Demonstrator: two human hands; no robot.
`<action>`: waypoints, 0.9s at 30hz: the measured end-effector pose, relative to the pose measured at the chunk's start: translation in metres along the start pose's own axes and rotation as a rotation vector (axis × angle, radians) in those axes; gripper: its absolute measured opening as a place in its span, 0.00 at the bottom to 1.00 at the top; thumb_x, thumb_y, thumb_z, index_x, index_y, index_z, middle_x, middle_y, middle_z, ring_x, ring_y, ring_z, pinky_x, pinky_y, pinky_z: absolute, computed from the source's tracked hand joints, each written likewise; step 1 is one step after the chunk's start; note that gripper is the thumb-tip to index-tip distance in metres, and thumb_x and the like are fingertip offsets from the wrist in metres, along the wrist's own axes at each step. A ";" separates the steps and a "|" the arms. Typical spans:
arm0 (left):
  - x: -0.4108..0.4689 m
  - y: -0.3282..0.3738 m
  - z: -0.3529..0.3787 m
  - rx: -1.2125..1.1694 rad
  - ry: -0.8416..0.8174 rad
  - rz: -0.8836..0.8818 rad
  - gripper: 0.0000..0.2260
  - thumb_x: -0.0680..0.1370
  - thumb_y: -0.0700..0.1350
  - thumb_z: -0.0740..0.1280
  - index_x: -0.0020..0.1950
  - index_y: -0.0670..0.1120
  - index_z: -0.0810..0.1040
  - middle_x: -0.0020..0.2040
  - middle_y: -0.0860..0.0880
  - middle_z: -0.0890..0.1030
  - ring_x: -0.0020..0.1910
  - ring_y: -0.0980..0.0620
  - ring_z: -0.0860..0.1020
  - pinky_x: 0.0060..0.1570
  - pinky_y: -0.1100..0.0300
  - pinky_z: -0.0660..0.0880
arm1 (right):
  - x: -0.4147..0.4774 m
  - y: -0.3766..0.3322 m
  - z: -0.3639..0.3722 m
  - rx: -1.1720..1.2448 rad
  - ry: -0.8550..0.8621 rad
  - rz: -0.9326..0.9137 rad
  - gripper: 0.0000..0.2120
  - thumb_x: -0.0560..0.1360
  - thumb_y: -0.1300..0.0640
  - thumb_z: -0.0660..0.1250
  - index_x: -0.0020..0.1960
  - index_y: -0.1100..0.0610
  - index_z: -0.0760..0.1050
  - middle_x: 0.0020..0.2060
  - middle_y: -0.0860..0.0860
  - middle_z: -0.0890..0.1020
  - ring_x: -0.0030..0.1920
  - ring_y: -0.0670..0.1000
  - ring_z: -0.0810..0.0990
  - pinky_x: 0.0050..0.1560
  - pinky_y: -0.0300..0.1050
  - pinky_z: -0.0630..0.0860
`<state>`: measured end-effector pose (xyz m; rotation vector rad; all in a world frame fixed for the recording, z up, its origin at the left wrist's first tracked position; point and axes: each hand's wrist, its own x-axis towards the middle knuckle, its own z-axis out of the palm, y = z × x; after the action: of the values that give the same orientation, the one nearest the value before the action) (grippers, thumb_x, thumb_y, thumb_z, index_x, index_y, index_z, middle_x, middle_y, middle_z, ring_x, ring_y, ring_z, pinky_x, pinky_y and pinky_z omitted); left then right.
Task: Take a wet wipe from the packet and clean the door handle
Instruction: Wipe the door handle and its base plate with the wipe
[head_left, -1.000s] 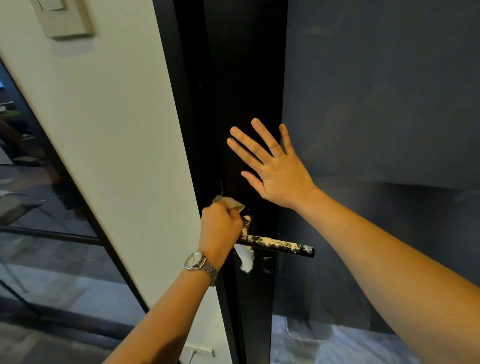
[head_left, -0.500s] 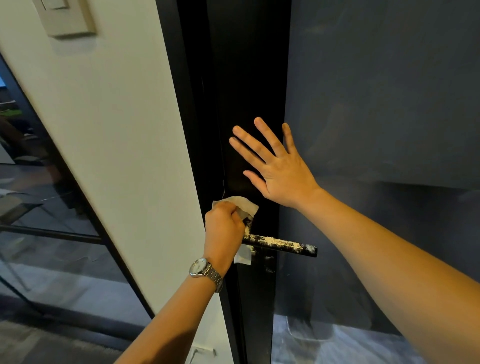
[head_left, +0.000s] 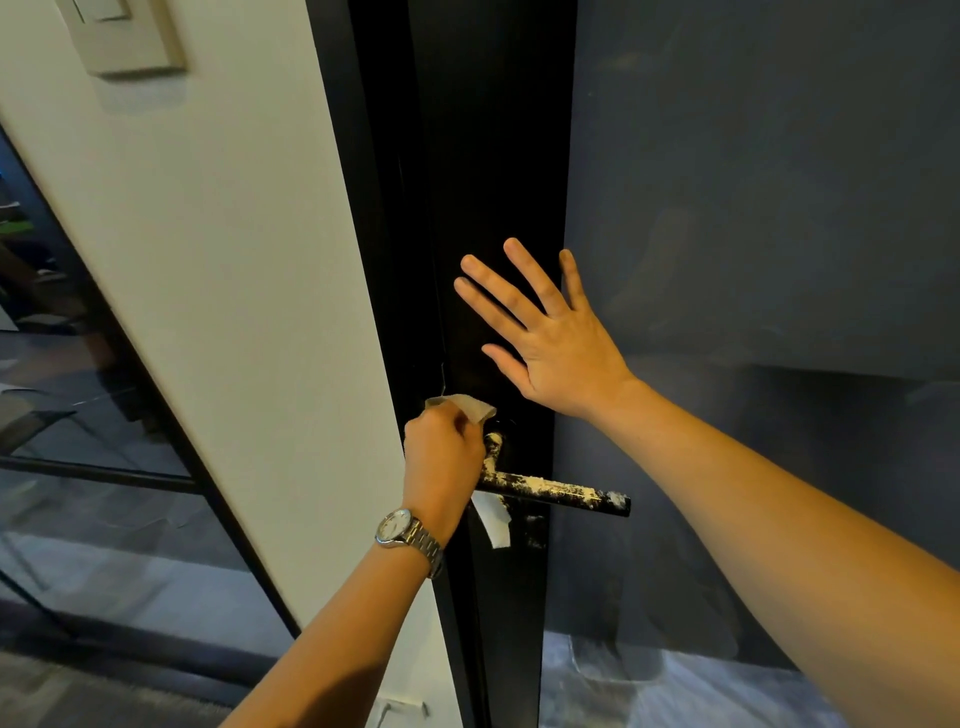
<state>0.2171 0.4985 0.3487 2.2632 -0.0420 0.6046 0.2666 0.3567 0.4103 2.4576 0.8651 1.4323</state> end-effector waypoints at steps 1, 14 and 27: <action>0.000 0.003 0.001 0.013 -0.003 0.044 0.08 0.77 0.38 0.62 0.43 0.36 0.78 0.42 0.41 0.80 0.30 0.56 0.73 0.28 0.74 0.68 | 0.000 0.000 0.000 0.003 0.001 0.001 0.26 0.79 0.47 0.55 0.75 0.51 0.55 0.75 0.50 0.60 0.75 0.56 0.50 0.73 0.59 0.39; -0.005 0.027 -0.002 0.208 -0.158 0.433 0.07 0.75 0.36 0.62 0.43 0.36 0.79 0.47 0.38 0.79 0.50 0.43 0.75 0.47 0.60 0.70 | -0.001 0.001 -0.002 -0.008 -0.017 0.001 0.26 0.79 0.47 0.55 0.75 0.51 0.56 0.75 0.50 0.60 0.75 0.56 0.50 0.72 0.61 0.44; 0.010 0.004 -0.008 0.225 -0.231 0.445 0.08 0.74 0.31 0.61 0.43 0.35 0.81 0.49 0.41 0.77 0.50 0.44 0.75 0.45 0.69 0.64 | -0.001 0.001 -0.002 0.007 -0.025 -0.006 0.26 0.79 0.47 0.54 0.75 0.51 0.55 0.75 0.50 0.59 0.75 0.56 0.49 0.73 0.58 0.37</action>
<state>0.2222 0.5026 0.3607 2.5517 -0.6340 0.5936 0.2651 0.3552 0.4109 2.4705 0.8736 1.3955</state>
